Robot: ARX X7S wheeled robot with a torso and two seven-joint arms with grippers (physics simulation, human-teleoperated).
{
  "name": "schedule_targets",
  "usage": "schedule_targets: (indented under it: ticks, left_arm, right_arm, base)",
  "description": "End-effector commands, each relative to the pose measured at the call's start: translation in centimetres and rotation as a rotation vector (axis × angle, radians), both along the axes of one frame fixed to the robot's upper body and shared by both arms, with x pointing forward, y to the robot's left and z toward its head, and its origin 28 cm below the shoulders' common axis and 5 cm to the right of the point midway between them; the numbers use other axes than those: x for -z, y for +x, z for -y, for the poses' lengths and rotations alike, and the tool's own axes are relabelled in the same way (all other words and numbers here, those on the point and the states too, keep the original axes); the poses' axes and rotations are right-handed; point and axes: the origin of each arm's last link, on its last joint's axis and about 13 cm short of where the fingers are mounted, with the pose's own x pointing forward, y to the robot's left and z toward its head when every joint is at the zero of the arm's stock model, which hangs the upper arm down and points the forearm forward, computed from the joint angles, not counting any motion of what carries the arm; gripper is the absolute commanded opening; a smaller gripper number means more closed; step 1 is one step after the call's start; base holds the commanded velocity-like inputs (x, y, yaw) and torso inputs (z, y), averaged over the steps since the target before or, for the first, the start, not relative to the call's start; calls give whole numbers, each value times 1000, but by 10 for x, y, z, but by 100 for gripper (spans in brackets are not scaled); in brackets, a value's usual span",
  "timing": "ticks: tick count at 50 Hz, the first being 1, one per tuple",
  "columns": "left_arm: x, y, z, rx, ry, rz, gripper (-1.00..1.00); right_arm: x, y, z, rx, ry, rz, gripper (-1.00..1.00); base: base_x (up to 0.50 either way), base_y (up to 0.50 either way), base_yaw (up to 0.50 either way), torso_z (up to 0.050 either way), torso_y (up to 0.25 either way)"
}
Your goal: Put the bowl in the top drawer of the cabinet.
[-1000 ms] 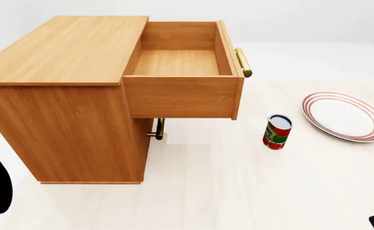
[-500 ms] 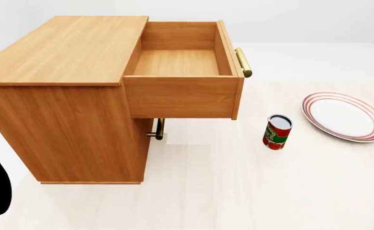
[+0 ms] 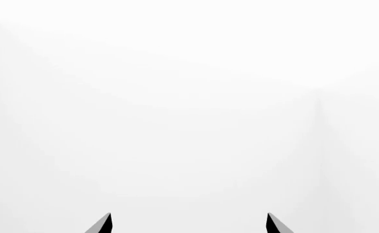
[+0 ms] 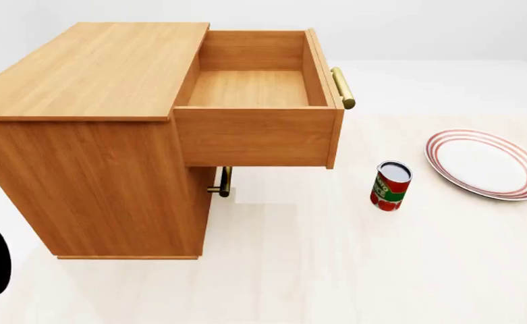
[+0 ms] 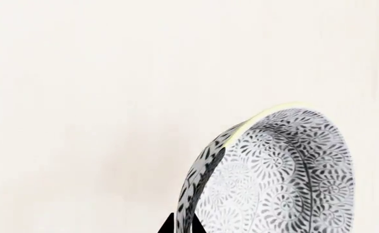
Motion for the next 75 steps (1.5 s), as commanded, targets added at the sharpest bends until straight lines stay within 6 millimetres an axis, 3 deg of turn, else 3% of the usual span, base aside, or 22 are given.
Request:
schedule_targets:
  ticks: [1,12,20,30,38,44,51,60,75]
  left_arm:
    - [-8,-13,-3,3,-10,14,100]
    - [-13,-20,-5,8,-22,23,100]
    - [-14,-19,-6,9,-24,28,100]
    - [-17,-20,-5,16,-26,38,100]
    - [-17,-19,-5,21,-23,45,100]
    - [-21,-23,-5,20,-22,52,100]
    - [-23,-26,-6,21,-25,57,100]
    - [-24,-28,-7,22,-31,66,100]
    - [-25,-38,-13,16,-19,78,100]
  right_arm:
    - [-67,-2,-11,-128,-69,28,-100]
    - [-142,21,-26,-374,-136,1,-100]
    - [-185,40,-42,-560,-150,-5,-100]
    - [-239,83,-67,-795,-226,-12,-100]
    - [-255,132,-94,-941,-224,37,-100]
    - [-276,148,-105,-1028,-241,76,-100]
    - [-302,149,-119,-1110,-270,98,-100]
    - [-320,144,-145,-1205,-325,124,-100]
    - [-316,159,-198,-1400,-348,171,-100]
  base:
    - [0,0,0,0,0]
    - [0,0,0,0,0]
    - [0,0,0,0,0]
    - [0,0,0,0,0]
    - [0,0,0,0,0]
    - [0,0,0,0,0]
    - [0,0,0,0,0]
    - [0,0,0,0,1]
    - [0,0,0,0,0]
